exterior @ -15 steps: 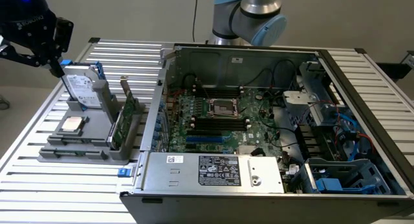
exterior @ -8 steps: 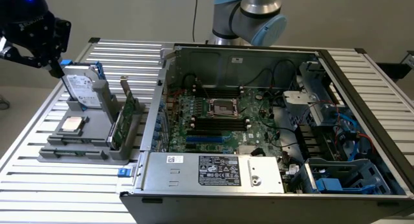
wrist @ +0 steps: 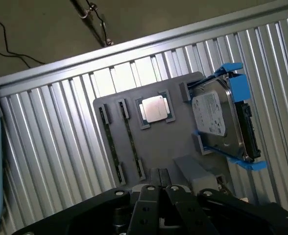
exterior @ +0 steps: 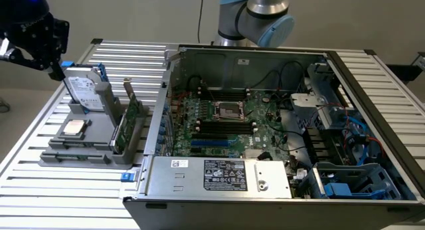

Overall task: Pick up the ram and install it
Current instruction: 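Pick up the ram and move it above insertion slot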

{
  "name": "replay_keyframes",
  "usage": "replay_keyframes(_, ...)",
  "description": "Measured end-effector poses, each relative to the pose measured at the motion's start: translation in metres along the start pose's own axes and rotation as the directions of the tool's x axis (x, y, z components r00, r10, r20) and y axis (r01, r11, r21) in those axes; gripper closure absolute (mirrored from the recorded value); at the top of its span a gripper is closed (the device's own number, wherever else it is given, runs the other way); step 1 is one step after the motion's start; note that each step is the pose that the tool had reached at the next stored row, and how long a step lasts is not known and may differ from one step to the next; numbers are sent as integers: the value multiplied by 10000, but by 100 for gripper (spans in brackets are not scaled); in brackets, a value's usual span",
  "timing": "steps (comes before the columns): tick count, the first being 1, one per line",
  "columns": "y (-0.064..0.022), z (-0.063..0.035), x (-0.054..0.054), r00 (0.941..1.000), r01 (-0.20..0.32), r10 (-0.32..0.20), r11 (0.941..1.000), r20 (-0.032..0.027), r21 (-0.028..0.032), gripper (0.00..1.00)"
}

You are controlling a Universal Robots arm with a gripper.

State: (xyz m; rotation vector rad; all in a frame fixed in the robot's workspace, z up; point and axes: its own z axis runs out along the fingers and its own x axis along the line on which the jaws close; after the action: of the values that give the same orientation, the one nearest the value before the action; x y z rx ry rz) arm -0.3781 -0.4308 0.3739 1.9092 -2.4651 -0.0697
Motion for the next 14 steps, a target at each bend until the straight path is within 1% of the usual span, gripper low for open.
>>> replay_keyframes(3, 0, 4, 0, 9985, 545, -545, 9985, -24, -3, 89)
replay_keyframes(5, -1, 11, 0, 9958, 914, -914, 9958, -46, -11, 89)
replay_keyframes(7, -1, 19, 0, 9919, 1270, -1270, 9919, -62, -15, 89)
replay_keyframes(10, -2, 29, 0, 9834, 1814, -1814, 9834, -88, -25, 89)
replay_keyframes(14, -2, 40, 0, 9677, 2520, -2520, 9677, -120, -38, 89)
